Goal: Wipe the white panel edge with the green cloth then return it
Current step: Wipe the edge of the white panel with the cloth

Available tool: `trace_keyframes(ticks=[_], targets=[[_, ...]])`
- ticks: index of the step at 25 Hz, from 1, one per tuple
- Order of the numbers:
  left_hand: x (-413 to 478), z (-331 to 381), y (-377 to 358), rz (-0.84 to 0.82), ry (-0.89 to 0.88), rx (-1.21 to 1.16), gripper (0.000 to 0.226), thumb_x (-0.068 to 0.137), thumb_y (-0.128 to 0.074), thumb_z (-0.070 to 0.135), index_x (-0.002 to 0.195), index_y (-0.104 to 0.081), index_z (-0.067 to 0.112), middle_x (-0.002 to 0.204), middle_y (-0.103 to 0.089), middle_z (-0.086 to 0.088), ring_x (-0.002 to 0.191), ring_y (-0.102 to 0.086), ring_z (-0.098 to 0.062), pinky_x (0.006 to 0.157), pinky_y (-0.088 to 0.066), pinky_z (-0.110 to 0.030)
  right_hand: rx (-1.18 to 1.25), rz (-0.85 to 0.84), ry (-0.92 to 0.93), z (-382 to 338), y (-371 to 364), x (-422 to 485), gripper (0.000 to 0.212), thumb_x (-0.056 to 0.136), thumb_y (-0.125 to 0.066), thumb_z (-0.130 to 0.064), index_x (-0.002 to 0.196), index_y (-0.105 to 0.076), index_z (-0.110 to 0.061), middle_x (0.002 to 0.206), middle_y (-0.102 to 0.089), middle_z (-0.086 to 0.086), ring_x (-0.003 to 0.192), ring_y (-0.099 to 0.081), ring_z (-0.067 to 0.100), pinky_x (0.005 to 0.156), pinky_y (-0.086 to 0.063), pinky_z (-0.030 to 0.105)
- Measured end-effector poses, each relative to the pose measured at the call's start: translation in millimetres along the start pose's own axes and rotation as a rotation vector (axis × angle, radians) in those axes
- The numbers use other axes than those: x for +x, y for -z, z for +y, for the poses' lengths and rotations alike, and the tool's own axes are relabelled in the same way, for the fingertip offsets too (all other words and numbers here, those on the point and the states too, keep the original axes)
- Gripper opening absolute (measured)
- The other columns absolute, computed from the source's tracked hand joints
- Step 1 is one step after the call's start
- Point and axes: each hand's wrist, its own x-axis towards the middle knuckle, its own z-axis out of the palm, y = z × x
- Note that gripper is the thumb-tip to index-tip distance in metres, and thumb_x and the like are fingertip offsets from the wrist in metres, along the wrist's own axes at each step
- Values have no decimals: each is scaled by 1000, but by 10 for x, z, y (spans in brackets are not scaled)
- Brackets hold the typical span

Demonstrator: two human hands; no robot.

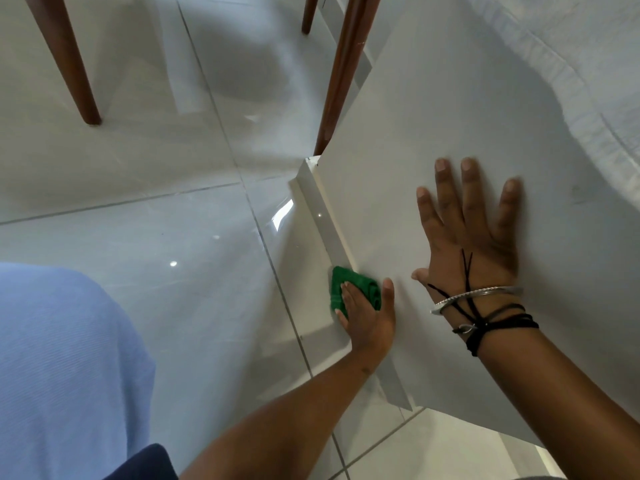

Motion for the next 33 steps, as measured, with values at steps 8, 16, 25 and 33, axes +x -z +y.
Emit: trace_keyframes(ticks=[8,16,25,33], targets=[[233,222,223,37,83,-207,84,96,-32,67,155,-33,8,152,-49,-15,143,-43,-34,124,-26,-50,-6,8,0,13,20,12,105,79,-60,-57,157,1,-21,162,26,17,150,22,40,112,19,64],[-658,-290,-188,-45,261,-177,71,97,-52,51,157,-33,19,142,-59,-9,129,-58,-28,111,-47,-42,25,10,-10,-39,38,166,104,76,-58,-64,156,-6,-23,163,24,15,149,23,39,102,29,64],[-732,-347,-23,-39,338,-287,40,105,-45,18,143,-53,13,131,-65,-11,123,-61,-29,111,-49,-42,98,38,-51,-83,69,222,100,75,-52,-71,156,-16,-24,165,17,13,151,19,37,103,29,62],[-547,322,1106,-95,429,-907,33,97,-46,14,121,-67,7,93,-82,-11,85,-78,-28,70,-63,-37,660,-18,164,-161,227,257,67,88,-45,-58,146,-41,-25,161,-30,13,148,-29,30,120,4,53]])
